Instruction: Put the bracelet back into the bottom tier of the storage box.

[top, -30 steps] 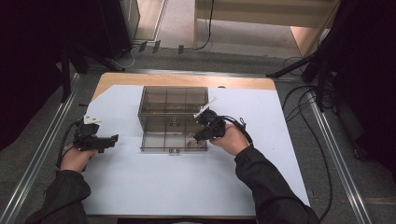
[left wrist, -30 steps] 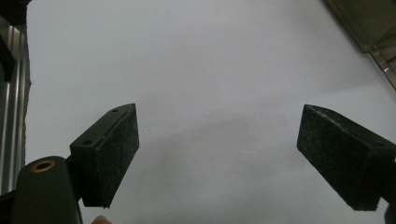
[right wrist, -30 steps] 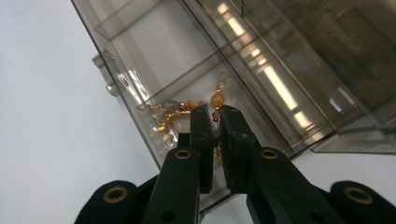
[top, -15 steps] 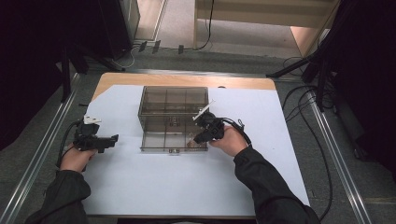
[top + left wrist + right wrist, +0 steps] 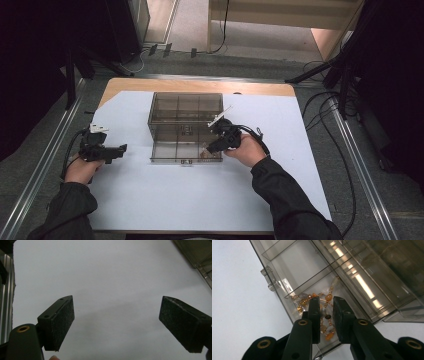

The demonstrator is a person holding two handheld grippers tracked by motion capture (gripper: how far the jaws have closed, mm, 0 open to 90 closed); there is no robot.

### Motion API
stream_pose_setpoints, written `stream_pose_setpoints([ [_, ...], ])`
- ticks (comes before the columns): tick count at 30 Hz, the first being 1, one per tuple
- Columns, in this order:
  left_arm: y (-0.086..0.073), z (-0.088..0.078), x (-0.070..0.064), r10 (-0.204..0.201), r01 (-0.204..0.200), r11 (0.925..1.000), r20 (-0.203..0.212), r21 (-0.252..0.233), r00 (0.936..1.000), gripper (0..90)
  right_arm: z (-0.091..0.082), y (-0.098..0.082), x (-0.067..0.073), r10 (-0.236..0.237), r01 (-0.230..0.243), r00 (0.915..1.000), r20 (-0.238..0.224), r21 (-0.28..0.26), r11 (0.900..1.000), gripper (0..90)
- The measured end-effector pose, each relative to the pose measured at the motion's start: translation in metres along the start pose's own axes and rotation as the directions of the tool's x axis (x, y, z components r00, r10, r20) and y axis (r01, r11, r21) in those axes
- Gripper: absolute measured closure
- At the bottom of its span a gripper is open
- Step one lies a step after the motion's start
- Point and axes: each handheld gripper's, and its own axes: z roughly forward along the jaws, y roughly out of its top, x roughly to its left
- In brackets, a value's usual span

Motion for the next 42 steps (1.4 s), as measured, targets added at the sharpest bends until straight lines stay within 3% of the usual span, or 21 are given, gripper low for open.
stream_pose_setpoints([
  [3,0.0,0.0,0.0,-0.002,0.002,1.0,-0.001,0.0,1.0,14.1,-0.004,0.001,0.0,0.021,-0.021,0.9997,-0.012,-0.011,1.0,75.6],
  [26,0.003,0.002,0.0,-0.001,0.001,1.0,0.004,-0.003,1.0,14.1,-0.043,-0.005,0.004,0.024,-0.028,0.9994,-0.026,-0.148,0.989,59.2],
  [42,0.01,0.008,-0.005,0.017,-0.017,0.9999,0.022,-0.002,0.9996,14.1,-0.064,-0.027,-0.006,0.027,-0.02,0.9992,0.031,-0.206,0.978,49.9],
])
